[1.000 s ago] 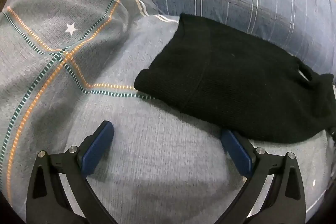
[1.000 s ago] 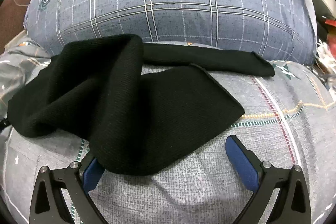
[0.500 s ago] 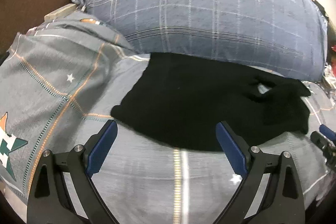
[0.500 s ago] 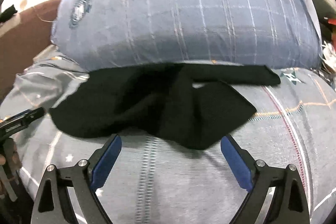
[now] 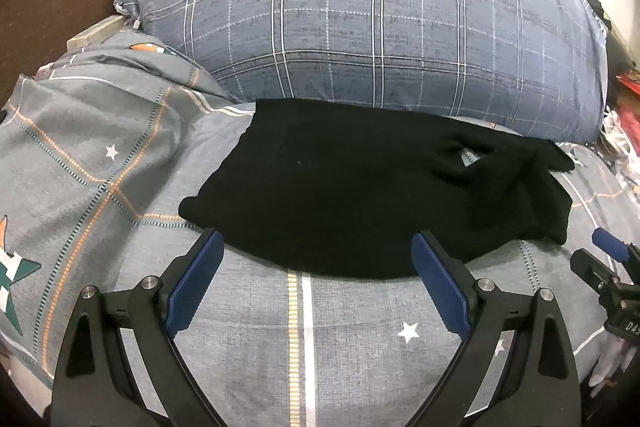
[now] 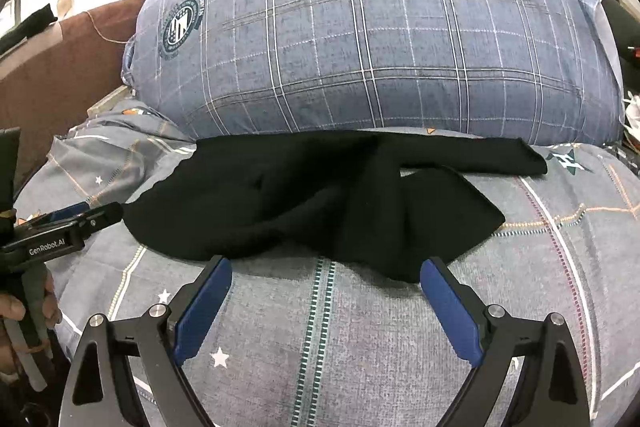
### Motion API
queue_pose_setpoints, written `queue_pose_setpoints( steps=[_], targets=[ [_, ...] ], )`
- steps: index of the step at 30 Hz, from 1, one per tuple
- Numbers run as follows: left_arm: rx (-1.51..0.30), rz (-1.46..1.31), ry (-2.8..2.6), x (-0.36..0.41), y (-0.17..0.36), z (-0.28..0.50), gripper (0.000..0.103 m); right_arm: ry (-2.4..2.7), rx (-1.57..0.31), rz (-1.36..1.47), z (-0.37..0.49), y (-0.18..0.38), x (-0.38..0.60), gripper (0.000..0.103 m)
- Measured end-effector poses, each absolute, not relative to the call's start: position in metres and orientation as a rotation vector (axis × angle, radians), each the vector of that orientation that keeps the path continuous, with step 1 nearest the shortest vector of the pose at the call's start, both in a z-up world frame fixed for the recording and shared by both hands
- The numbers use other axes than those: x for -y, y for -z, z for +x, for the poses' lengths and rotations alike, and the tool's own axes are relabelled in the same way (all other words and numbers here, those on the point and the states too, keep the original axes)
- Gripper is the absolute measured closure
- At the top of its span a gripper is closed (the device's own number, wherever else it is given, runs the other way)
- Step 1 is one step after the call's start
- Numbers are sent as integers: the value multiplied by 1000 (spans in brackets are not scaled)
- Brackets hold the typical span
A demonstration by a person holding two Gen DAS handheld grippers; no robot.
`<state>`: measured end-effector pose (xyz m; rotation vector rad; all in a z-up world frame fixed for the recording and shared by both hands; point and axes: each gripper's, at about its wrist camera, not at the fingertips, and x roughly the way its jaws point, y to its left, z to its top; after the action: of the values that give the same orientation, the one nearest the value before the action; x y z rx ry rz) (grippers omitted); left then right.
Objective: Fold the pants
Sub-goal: 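Move both grippers over the black pants, positioning near the waistband and leg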
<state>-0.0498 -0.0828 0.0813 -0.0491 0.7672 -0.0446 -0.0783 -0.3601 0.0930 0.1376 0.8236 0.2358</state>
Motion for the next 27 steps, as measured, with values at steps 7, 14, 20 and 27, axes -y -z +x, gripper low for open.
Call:
queue_pose_setpoints(
  steps=[7,14,20,27],
  targets=[
    [-786,-40,33,87,-74,-44,7,-234,-843,118,-76,-82,360,8],
    [-796,-30,27,90,-68,-38,7,-247,-839,122,-74,-78,360,8],
    [-809,-31,24,88,-61,-35,7,-239,-865,130,-74,-69,362,8],
    [-826,-40,23,84,-55,-36,7,-235,-870,135,-74,-65,366,8]
  ],
)
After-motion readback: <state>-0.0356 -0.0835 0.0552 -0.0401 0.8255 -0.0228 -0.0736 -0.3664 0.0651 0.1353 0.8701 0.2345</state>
